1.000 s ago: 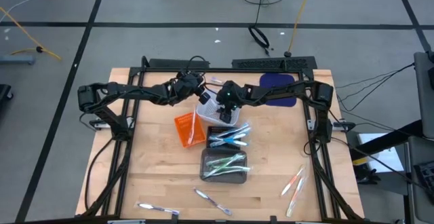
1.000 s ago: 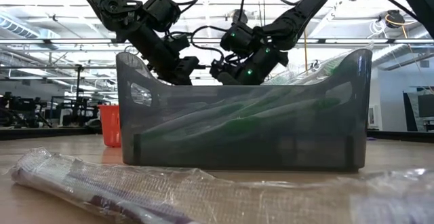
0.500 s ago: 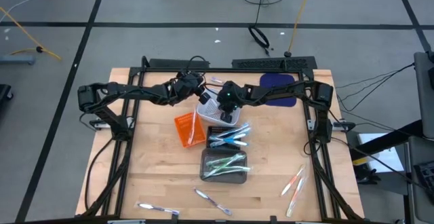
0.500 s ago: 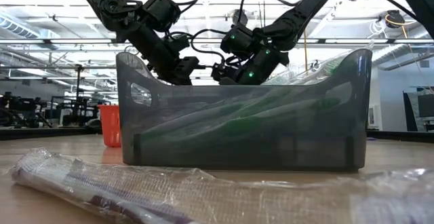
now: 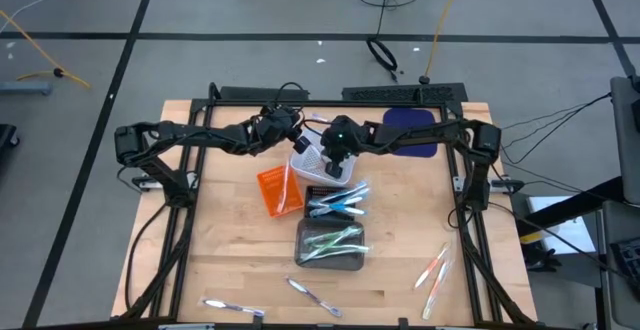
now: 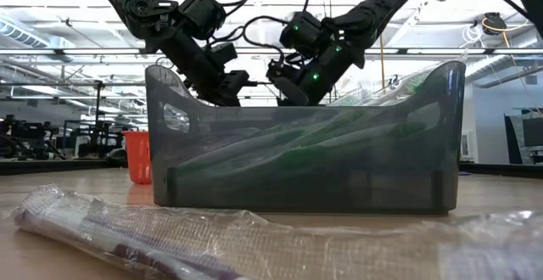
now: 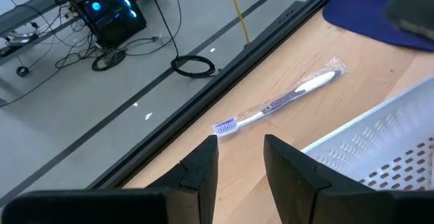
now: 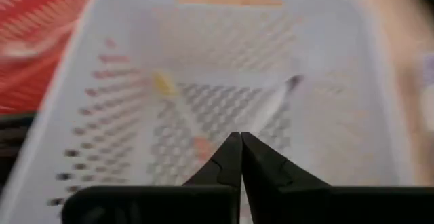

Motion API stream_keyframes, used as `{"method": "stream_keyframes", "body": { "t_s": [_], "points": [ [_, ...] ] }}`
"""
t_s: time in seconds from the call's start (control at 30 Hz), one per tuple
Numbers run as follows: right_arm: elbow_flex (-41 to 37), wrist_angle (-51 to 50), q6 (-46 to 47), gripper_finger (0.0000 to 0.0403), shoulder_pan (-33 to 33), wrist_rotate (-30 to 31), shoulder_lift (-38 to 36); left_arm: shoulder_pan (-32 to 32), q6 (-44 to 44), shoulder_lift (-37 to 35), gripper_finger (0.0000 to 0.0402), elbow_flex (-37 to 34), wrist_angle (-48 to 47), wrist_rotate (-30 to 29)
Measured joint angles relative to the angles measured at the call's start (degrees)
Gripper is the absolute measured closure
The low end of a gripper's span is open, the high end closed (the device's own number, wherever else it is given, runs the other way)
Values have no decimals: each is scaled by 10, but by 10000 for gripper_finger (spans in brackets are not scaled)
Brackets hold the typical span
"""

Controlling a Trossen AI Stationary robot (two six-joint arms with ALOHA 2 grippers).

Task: Pick & Place Toothbrushes
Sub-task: Remove the purple toothbrush from the white basket

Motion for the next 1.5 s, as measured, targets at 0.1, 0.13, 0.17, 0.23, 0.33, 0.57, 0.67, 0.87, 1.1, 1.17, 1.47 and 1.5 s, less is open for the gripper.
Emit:
{"method": "stream_keyframes", "body": {
  "t_s": [0.1, 0.13, 0.17, 0.23, 0.33, 0.57, 0.67, 0.87, 1.1, 1.17, 1.47, 1.5],
  "points": [
    [0, 1, 36, 394, -3, -55, 6, 0, -1, 0, 282, 0, 0, 0],
    [0, 5, 35, 387, -3, -55, 12, 0, -1, 0, 282, 0, 0, 0],
    [1, 4, 32, 379, -3, -51, 16, 0, -1, 0, 282, 0, -1, 0],
    [-1, -8, 33, 352, -3, -39, 20, 0, -1, 0, 282, 0, -1, 0],
    [0, 4, 34, 298, -4, -39, 18, 0, -2, 0, 282, 0, -1, 0],
    [1, 12, 55, 174, -3, -20, 28, 0, -3, 0, 282, 0, -1, 0],
    [2, 23, 61, 146, -3, -7, 39, 0, -3, 0, 282, 0, -1, 0],
    [3, 25, 52, 143, 3, 10, 58, 2, -3, 0, 282, 0, -4, 0],
    [0, 6, 38, 186, 6, 24, 39, 3, -2, 0, 282, 0, -4, 0],
    [-1, 3, 36, 197, 8, 25, 34, 3, 1, 0, 282, 0, -4, 0],
    [-1, -69, 28, 211, 12, 31, 32, 3, 10, 0, 282, 0, -2, 0],
    [-1, -70, 27, 211, 12, 35, 38, 3, 10, 0, 282, 0, -2, 0]
  ]
}}
